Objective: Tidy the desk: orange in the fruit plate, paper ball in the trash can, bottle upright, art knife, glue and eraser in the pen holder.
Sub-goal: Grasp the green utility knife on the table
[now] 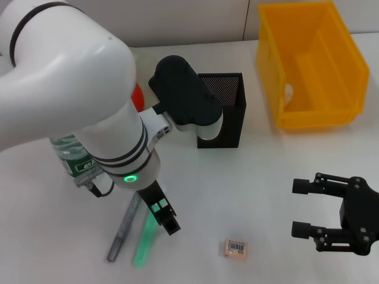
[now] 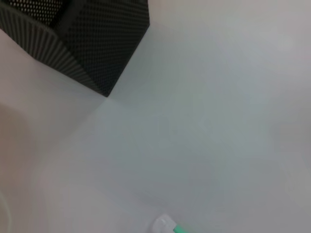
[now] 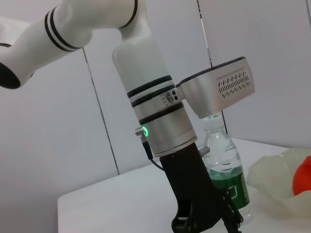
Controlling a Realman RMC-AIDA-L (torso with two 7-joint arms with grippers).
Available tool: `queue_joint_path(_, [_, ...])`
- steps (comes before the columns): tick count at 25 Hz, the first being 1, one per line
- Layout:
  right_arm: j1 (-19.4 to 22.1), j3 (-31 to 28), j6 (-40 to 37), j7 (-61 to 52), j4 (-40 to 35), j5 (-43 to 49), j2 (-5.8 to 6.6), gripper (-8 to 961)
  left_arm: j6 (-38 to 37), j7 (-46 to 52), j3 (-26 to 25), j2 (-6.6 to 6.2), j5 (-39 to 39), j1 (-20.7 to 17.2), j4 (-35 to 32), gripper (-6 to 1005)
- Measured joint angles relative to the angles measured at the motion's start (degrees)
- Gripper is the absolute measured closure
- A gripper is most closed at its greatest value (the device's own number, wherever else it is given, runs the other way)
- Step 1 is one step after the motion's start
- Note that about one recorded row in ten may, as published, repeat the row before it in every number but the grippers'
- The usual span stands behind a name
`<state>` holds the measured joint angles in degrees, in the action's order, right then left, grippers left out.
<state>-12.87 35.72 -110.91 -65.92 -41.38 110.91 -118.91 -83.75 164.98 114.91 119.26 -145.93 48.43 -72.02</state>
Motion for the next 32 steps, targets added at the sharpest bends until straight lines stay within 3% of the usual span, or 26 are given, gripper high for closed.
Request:
queue_joint_path(7, [0.0, 0.0, 0.0, 0.0, 0.0, 0.0, 0.0, 188, 0.6, -0.1, 0.1, 0.0, 0.2, 0.0, 0.1, 159])
queue_joint_path(13, [-0.7, 0.1, 0.0, 0.0, 1.2, 0.0, 0.02, 188, 1.7, -0.1, 0.1, 0.0, 0.1, 0.1, 0.6, 353])
queue_joint_path(18, [-1.3, 0.1, 0.0, 0.0, 1.2, 0.0, 0.03, 188, 2.5, -0.1, 0.0, 0.0, -0.3, 0.2, 1.4, 426])
queue_joint_path(32, [-1.8, 0.1, 0.0, 0.0, 1.4, 0.0, -0.01, 188, 3.9, -0.3, 0.0, 0.0, -0.6, 0.3, 4.0, 426])
